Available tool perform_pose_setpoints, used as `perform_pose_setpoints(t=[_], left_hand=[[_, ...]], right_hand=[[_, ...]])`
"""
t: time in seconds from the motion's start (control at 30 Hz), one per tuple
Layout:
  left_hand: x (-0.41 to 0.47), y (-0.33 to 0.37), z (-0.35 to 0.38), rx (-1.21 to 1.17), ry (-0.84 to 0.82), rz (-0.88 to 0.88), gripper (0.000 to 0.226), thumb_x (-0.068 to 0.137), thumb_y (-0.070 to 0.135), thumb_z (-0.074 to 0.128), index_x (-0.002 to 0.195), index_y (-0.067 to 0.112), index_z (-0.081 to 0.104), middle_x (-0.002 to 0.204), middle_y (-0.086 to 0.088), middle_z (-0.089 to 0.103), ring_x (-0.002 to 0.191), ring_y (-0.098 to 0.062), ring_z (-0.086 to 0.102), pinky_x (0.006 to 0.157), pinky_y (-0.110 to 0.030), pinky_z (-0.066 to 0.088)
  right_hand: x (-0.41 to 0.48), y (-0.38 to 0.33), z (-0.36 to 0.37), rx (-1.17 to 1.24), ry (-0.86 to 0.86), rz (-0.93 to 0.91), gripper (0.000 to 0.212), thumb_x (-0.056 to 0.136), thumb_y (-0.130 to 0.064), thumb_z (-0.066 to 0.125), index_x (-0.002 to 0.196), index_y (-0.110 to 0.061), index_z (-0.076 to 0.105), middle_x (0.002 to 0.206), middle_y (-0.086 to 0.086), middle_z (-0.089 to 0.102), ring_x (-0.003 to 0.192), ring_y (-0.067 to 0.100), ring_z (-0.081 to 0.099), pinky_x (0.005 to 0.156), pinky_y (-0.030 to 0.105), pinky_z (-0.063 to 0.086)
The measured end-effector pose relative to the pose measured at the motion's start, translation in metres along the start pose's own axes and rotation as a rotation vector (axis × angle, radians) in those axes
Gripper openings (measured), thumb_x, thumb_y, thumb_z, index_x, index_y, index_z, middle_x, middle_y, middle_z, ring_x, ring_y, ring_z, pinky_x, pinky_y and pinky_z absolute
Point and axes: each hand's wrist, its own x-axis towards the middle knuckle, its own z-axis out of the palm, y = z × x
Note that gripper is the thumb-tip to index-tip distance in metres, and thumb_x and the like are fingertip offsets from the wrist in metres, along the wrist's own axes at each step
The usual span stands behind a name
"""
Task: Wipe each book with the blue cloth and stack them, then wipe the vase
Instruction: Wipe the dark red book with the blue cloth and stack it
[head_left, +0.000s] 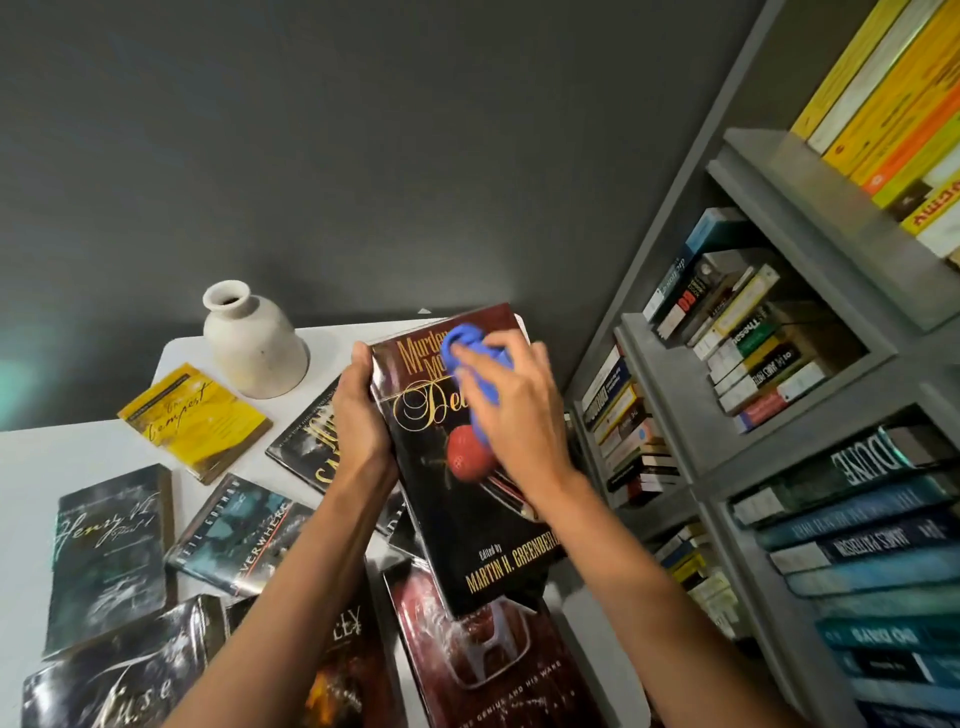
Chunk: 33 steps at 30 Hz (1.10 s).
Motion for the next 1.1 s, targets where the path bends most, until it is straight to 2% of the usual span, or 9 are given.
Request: perform_pose_setpoints(t=[0.07,0.17,0.37,0.47,0.57,0.77,0.87,1.0,1.1], left_hand=[[0.006,-0.009,-0.005,0.031,0.031,0.018,0.077,0.081,0.066,0.061,0.12,-0.001,0.062,0.123,-0.029,0.062,0.112,-0.044,0.061,0.099,-0.059,0.047],[0.015,-0.016,-0.013,0.05,0.091,0.057,0.089,0.066,0.074,0.07,0.12,0.003,0.063,0.125,-0.026,0.061,0.118,-0.043,0.058,0.101,-0.062,0.044],[-0.002,0.004,-0.007,0.204,0.126,0.158,0.067,0.078,0.069,0.057,0.112,0.011,0.066,0.119,-0.014,0.066,0.113,-0.032,0.062,0.102,-0.054,0.046],[-0.007,0.01,-0.002,0.239,0.011,0.135,0.036,0.096,0.046,0.053,0.097,0.01,0.058,0.099,-0.011,0.063,0.09,-0.024,0.062,0.073,-0.035,0.055],[-0.012,0.014,0.009,0.259,-0.096,0.066,0.026,0.099,0.036,0.052,0.095,0.01,0.05,0.078,-0.006,0.055,0.066,-0.015,0.057,0.05,-0.022,0.046],[-0.01,0.022,0.015,0.216,-0.161,-0.002,0.046,0.098,0.034,0.053,0.121,-0.005,0.052,0.106,-0.022,0.06,0.089,-0.023,0.063,0.061,-0.026,0.054],[-0.008,0.027,0.013,0.239,-0.149,0.02,0.026,0.096,0.037,0.055,0.099,0.011,0.055,0.09,-0.012,0.059,0.073,-0.018,0.06,0.068,-0.033,0.048],[-0.005,0.03,0.012,0.264,-0.159,0.049,0.024,0.098,0.038,0.052,0.089,0.017,0.046,0.069,0.002,0.058,0.055,-0.009,0.057,0.044,-0.02,0.043],[-0.009,0.026,0.015,0.281,-0.18,0.065,0.027,0.098,0.034,0.054,0.081,0.018,0.04,0.049,0.013,0.052,0.046,-0.004,0.052,0.044,-0.019,0.039]], right_hand=[[0.019,0.011,0.0,-0.01,0.058,0.121,0.028,0.087,-0.019,0.068,0.115,-0.015,0.07,0.106,0.005,0.058,0.089,0.022,0.05,0.072,0.027,0.046],[0.012,0.019,-0.003,-0.034,0.072,0.143,0.03,0.09,-0.02,0.064,0.12,-0.017,0.067,0.108,0.004,0.057,0.091,0.021,0.049,0.073,0.027,0.048],[-0.057,0.037,-0.017,0.057,0.074,0.336,0.03,0.089,-0.019,0.063,0.118,-0.015,0.067,0.11,-0.001,0.052,0.1,0.018,0.052,0.077,0.035,0.057],[-0.031,0.034,-0.011,0.107,0.084,0.384,0.028,0.088,-0.014,0.066,0.116,-0.013,0.069,0.105,-0.001,0.051,0.098,0.021,0.054,0.084,0.033,0.052],[0.014,0.008,-0.002,0.24,0.06,0.302,0.027,0.089,-0.016,0.065,0.116,-0.012,0.069,0.105,0.002,0.054,0.099,0.022,0.055,0.089,0.03,0.047],[0.005,-0.038,-0.008,0.314,-0.044,0.043,0.03,0.091,-0.023,0.061,0.12,-0.018,0.067,0.108,0.001,0.054,0.099,0.02,0.052,0.088,0.029,0.045],[-0.028,-0.02,-0.024,0.386,-0.182,-0.034,0.031,0.089,-0.028,0.059,0.118,-0.022,0.067,0.113,-0.004,0.051,0.106,0.016,0.052,0.09,0.032,0.049],[-0.073,-0.004,-0.039,0.403,-0.308,-0.146,0.028,0.085,-0.029,0.062,0.111,-0.023,0.07,0.113,-0.011,0.049,0.102,0.013,0.052,0.084,0.027,0.052],[-0.047,-0.009,-0.032,0.288,-0.282,-0.192,0.03,0.085,-0.03,0.059,0.109,-0.02,0.072,0.109,-0.006,0.052,0.095,0.015,0.051,0.082,0.017,0.046]])
